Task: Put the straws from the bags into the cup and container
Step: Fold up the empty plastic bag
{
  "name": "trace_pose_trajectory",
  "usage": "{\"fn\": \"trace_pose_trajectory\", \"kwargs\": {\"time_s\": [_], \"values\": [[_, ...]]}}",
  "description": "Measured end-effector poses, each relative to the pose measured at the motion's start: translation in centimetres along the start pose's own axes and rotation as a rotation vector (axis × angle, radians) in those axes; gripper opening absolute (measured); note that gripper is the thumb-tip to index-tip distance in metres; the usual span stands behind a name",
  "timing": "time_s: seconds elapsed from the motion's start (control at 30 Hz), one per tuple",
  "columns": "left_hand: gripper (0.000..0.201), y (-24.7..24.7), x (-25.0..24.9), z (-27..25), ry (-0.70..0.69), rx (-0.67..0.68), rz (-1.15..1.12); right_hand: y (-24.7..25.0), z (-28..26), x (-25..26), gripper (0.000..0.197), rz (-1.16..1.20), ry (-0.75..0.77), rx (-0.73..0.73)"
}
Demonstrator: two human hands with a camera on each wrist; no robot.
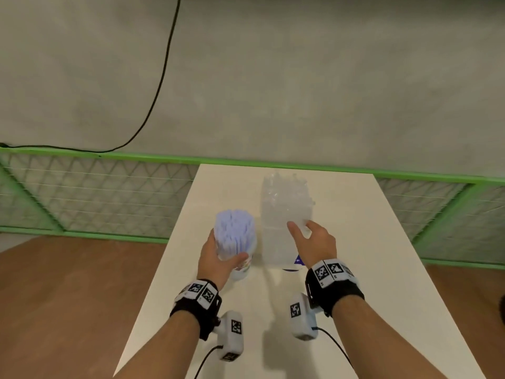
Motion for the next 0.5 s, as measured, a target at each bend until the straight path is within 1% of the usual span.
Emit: {"fn": "trace_pose_trajectory", "kwargs": {"time_s": [0.13, 0.23, 0.3, 0.37, 0.43, 0.47, 0.5], "values": [[0.082, -0.6, 0.7, 0.2, 0.025, -0.010, -0.063, 1.3, 0.4, -0.6, 0.065, -0.016, -0.021, -0.040], [0.085, -1.5, 1.0, 0.1, 0.056, 0.018, -0.045, 3.2, 0.4, -2.3, 0.063, -0.011, -0.043, -0.071], [0.093, -2.2, 1.3, 0.0, 0.103, 0.003, -0.034, 4.8, 0.4, -3.8, 0.063, -0.020, -0.052, -0.098], [0.101, -2.9, 1.3, -0.1, 0.142, -0.029, -0.046, 6.6, 0.1, -5.4, 0.055, 0.036, -0.075, -0.160], [0.100, -3.7, 1.2, 0.0, 0.152, -0.046, -0.047, 8.2, -0.2, -7.0, 0.050, 0.131, -0.085, -0.231], [0.099, -4.2, 1.2, 0.1, 0.152, -0.046, -0.045, 8.7, -0.3, -7.5, 0.053, 0.174, -0.080, -0.236], [0.097, -4.6, 1.3, 0.2, 0.146, -0.047, -0.044, 8.8, -0.3, -7.9, 0.060, 0.208, -0.068, -0.213]]}}
Point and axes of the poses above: each hand's wrist, its own z-axis towards the middle knuckle, its own y-axis out of the back of the hand, x = y × z, the point moved 6 cm from there along z, towards the middle knuckle, and after that the axes turned 2 degrees about -y, right-handed, at the moved point
